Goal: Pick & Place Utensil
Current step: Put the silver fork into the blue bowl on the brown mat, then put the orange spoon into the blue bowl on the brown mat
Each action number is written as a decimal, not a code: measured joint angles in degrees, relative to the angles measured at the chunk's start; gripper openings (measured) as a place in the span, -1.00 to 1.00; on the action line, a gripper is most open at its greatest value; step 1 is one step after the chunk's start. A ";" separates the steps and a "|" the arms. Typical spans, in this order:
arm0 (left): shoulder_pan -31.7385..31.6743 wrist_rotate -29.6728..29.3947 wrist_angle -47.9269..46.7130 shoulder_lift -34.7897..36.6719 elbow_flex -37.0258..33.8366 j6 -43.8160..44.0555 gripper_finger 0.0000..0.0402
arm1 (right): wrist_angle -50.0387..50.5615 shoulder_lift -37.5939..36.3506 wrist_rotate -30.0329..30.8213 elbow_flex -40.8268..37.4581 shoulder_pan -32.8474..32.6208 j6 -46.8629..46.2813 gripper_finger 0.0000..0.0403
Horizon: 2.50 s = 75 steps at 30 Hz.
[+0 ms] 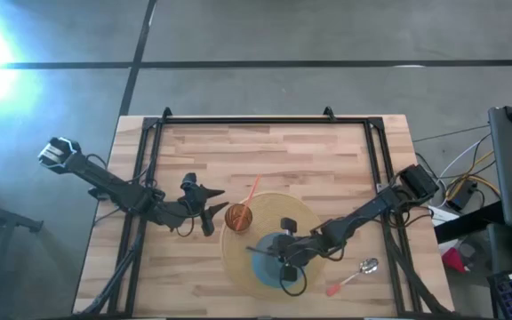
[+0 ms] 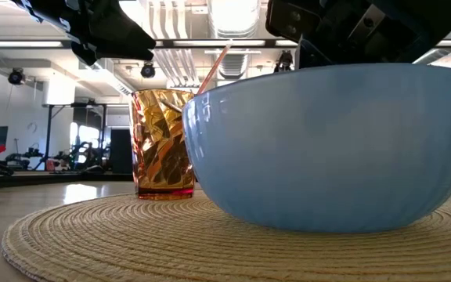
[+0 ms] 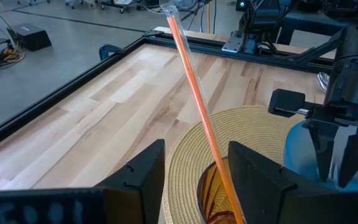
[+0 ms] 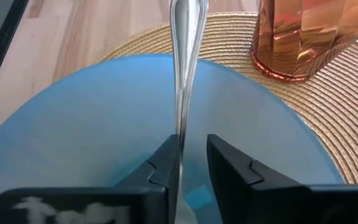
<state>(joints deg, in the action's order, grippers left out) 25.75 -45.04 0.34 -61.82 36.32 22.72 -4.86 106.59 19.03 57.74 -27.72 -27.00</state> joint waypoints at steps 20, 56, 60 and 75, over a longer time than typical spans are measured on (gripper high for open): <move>0.01 0.65 -0.09 0.02 0.57 -0.98 -0.15 | 13.13 -10.27 -7.77 0.02 -0.41 1.70 -0.41; 0.02 0.84 -0.16 0.02 1.16 -1.75 -0.15 | 49.83 -19.57 -22.73 -0.15 -18.98 -16.12 -0.47; 0.02 0.83 -0.15 0.02 1.18 -1.73 -0.15 | 50.14 -17.86 -22.73 -0.15 -19.94 -16.13 -0.43; 0.02 0.83 -0.17 0.02 1.19 -1.73 -0.15 | 50.48 -9.46 -28.46 -0.15 -20.55 -16.11 -0.25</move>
<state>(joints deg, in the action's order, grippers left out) 25.77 -44.21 0.16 -61.80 37.50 20.99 45.61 97.13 -9.44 57.58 -48.27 -43.11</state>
